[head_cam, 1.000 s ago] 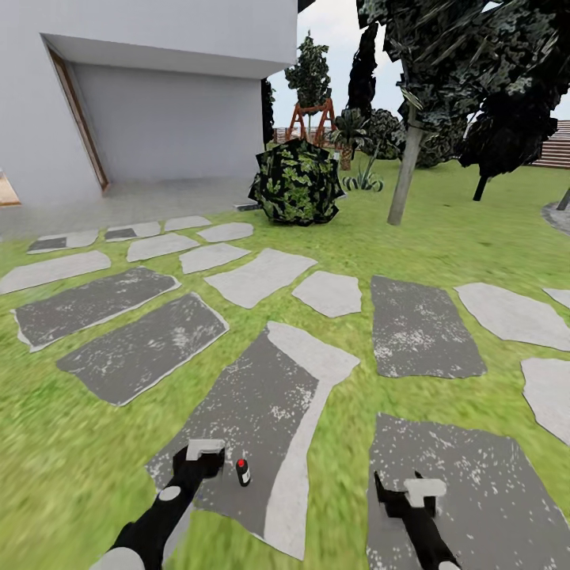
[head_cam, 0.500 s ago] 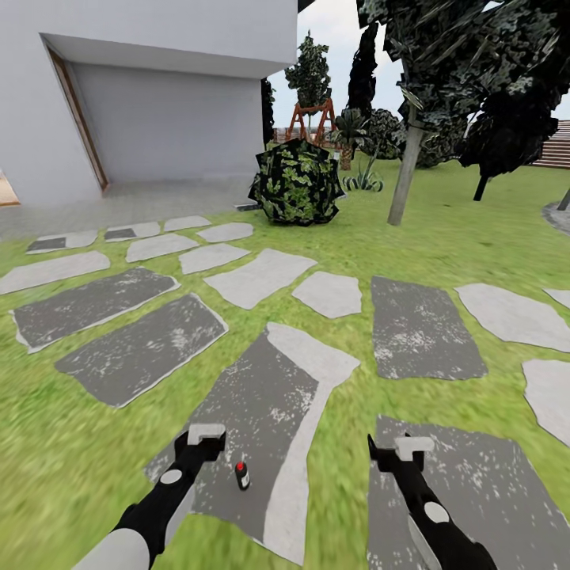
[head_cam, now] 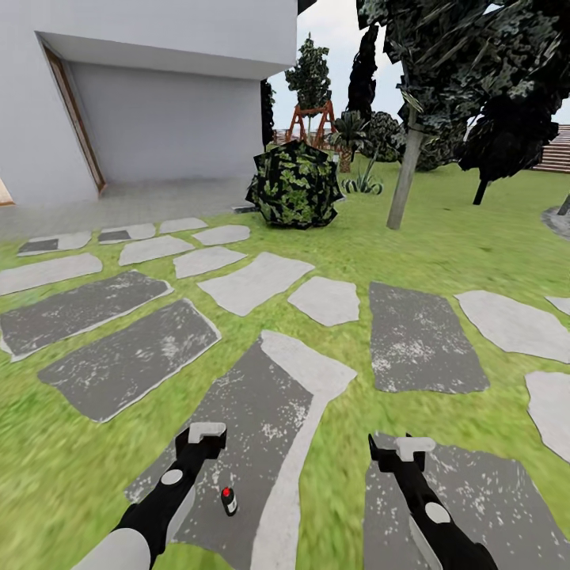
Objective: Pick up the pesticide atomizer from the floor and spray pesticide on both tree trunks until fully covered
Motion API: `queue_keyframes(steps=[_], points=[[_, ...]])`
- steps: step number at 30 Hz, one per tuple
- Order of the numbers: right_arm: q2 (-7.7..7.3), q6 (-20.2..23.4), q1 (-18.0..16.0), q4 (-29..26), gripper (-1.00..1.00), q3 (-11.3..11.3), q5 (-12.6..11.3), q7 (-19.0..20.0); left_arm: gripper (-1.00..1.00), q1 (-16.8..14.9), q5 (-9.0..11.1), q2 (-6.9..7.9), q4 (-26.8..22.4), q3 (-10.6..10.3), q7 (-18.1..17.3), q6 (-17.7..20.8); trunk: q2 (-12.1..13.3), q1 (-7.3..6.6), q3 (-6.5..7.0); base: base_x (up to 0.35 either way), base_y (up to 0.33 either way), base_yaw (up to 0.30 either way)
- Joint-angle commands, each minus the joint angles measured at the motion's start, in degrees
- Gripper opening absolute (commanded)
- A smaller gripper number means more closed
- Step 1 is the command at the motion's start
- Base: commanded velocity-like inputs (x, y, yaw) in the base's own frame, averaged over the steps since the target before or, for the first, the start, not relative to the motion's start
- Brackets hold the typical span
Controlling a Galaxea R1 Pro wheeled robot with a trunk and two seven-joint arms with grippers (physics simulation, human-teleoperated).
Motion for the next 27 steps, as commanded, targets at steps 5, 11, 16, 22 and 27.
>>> queue_keyframes(steps=[5, 11, 16, 22, 27], points=[[0.00, 0.00, 0.00, 0.00, 1.00, -0.03, 0.00, -0.05, 1.00, 0.00, 0.03, 0.02, 0.00, -0.04, -0.01, 0.01, -0.40, 0.22, -0.18, 0.006, -0.004, 0.000], [0.00, 0.00, 0.00, 0.00, 1.00, -0.21, -0.08, -0.27, 1.00, 0.00, -0.06, 0.03, 0.00, -0.02, 0.33, -0.07, -2.81, 1.54, -1.45, 0.000, 0.000, 0.000], [0.00, 0.00, 0.00, -0.07, 1.00, -0.26, -0.09, -0.31, 1.00, 0.00, 0.00, 0.06, 0.07, 0.04, 0.35, -0.14, -4.81, 2.64, -2.75, 0.000, 0.000, 0.000], [0.00, 0.00, 0.00, -0.05, 1.00, -0.26, -0.09, -0.32, 1.00, 0.00, 0.10, 0.09, 0.09, 0.10, 0.35, -0.51, -7.22, 3.95, -4.36, 0.000, 0.000, 0.000], [0.00, 0.01, 0.00, -0.02, 1.00, -0.26, -0.09, -0.32, 1.00, 0.00, 0.16, 0.14, 0.09, 0.13, 0.35, -1.31, -9.22, 5.05, -5.72, 0.000, 0.000, 0.000]])
